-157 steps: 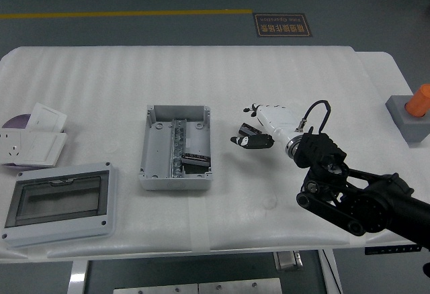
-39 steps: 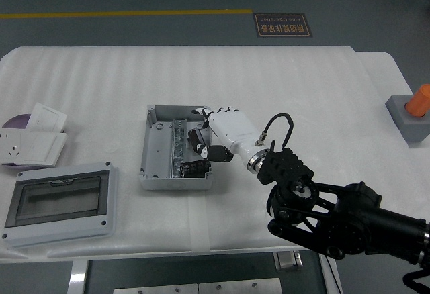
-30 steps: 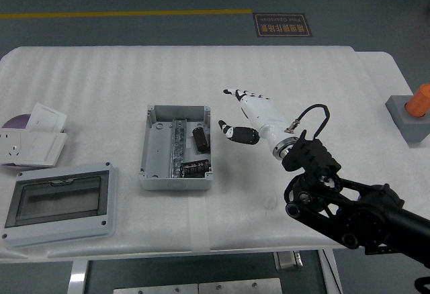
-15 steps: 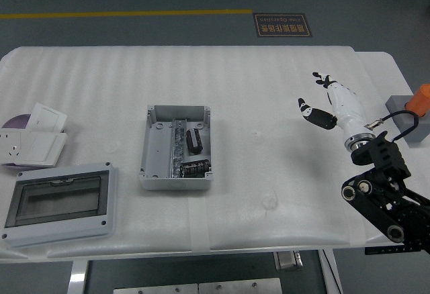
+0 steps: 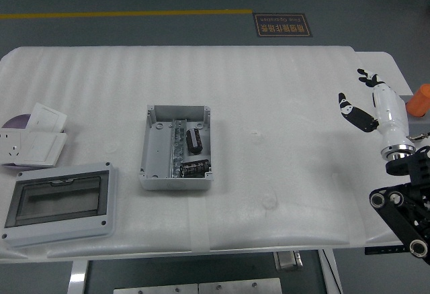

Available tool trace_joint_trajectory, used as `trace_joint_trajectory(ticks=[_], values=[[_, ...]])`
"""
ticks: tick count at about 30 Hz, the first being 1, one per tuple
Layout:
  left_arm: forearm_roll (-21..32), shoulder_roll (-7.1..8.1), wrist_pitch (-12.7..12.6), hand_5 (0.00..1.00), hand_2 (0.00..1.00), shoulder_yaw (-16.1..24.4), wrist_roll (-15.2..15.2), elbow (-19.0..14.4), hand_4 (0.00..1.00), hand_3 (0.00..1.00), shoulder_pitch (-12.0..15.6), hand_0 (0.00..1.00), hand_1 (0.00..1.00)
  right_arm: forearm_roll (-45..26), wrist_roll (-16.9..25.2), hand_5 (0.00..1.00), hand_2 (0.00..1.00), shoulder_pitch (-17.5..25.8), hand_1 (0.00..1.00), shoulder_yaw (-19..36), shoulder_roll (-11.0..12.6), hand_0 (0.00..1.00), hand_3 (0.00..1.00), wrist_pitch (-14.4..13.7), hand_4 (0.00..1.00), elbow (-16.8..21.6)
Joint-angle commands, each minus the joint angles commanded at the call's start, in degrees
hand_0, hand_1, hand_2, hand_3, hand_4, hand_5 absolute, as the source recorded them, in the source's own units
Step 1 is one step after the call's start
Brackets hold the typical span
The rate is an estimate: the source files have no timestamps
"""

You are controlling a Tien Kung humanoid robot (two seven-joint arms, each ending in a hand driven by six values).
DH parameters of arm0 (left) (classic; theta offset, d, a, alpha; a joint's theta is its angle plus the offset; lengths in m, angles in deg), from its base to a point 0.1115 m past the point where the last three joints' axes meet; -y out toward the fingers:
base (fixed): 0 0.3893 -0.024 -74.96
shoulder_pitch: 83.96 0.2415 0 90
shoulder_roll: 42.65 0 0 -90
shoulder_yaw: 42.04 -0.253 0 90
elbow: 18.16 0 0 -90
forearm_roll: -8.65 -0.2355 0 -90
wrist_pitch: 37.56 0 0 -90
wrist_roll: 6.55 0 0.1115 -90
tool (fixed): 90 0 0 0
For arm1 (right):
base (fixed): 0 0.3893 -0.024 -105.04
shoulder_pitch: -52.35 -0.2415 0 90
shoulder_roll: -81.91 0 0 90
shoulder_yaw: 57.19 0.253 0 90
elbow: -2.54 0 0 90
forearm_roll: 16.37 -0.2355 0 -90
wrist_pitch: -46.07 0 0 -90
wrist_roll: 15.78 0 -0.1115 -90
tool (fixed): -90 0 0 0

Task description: Pick up the battery,place it into the box

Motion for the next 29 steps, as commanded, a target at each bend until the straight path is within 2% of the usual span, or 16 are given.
trace_joint_trajectory(ticks=[15, 16, 21, 22, 29], values=[[-1.21, 0.85, 0.02, 0.183, 0.522, 0.67, -0.13, 0.00, 0.679, 0.542, -0.45, 0.578, 0.634, 1.58, 0.21, 0.366, 0.786, 0.46, 0.779, 2.96, -0.28, 0.769, 0.848, -0.62, 0.644, -0.19], [-1.37, 0.91, 0.05, 0.179, 0.526, 0.78, -0.16, 0.00, 0.677, 0.544, -0.47, 0.579, 0.635, 1.59, 0.23, 0.362, 0.813, 0.52, 0.777, 3.08, -0.34, 0.759, 0.852, -0.63, 0.640, -0.20], [-2.33, 1.35, 0.22, 0.179, 0.526, 1.36, -0.33, 0.00, 0.677, 0.544, -0.64, 0.579, 0.635, 0.79, 0.73, 0.362, 0.813, 0.96, 0.777, 3.57, -0.59, 0.759, 0.852, -0.91, 0.640, -0.06], [-2.52, 1.46, 0.23, 0.175, 0.526, 1.48, -0.35, 0.00, 0.676, 0.543, -0.68, 0.579, 0.635, 0.61, 0.89, 0.363, 0.864, 0.99, 0.780, 3.55, -0.59, 0.752, 0.875, -1.02, 0.650, 0.03], [-3.56, 2.12, 0.35, 0.175, 0.526, 2.17, -0.54, 0.00, 0.676, 0.543, -0.90, 0.579, 0.635, 0.39, 1.36, 0.363, 0.864, 0.95, 0.780, 3.70, -0.59, 0.752, 0.875, -1.39, 0.650, 0.38]])
